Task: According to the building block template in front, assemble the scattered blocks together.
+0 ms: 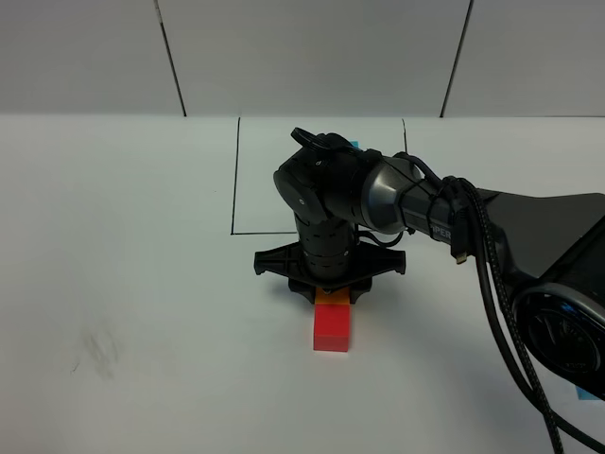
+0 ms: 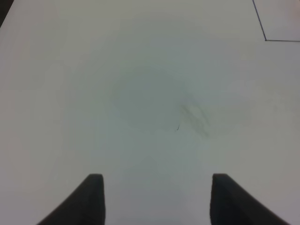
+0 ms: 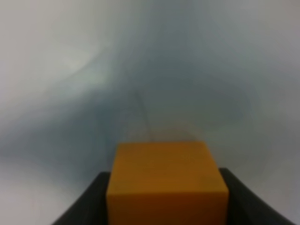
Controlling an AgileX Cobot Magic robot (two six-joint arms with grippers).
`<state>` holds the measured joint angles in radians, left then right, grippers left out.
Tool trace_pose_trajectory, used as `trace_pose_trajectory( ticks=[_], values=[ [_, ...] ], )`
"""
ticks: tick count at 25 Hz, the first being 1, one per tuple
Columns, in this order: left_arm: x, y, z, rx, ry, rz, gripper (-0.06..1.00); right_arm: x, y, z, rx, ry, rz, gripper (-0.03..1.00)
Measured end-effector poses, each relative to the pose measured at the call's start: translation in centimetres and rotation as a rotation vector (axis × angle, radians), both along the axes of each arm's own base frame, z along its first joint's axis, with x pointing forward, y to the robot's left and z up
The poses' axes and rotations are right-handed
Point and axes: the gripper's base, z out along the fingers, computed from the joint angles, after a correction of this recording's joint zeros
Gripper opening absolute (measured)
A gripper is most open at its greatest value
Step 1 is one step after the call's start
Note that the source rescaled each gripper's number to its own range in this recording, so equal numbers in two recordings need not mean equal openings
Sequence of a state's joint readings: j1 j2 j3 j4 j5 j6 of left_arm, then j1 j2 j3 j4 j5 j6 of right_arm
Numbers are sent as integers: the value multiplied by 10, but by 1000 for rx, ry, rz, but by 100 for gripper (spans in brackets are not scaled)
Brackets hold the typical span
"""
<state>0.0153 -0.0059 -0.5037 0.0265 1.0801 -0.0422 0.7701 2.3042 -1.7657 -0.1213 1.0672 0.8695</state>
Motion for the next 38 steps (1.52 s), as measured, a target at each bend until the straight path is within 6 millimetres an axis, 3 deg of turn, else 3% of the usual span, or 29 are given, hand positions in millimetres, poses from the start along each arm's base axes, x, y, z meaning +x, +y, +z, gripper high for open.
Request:
trace_pose_trajectory(
  ticks=[16, 24, 30, 34, 38],
  values=[
    [0, 0, 0, 1, 0, -1, 57, 0, 0, 1, 5, 0, 13, 49],
    [0, 0, 0, 1, 0, -1, 57, 0, 0, 0, -1, 2, 57, 75],
    [0, 0, 0, 1, 0, -1, 57, 1, 0, 3, -10, -1, 95, 87],
    [0, 0, 0, 1, 0, -1, 57, 4, 2, 28, -6, -37, 125, 88],
    [0, 0, 0, 1, 0, -1, 57, 11, 1, 91, 19, -169, 194, 88]
  ],
)
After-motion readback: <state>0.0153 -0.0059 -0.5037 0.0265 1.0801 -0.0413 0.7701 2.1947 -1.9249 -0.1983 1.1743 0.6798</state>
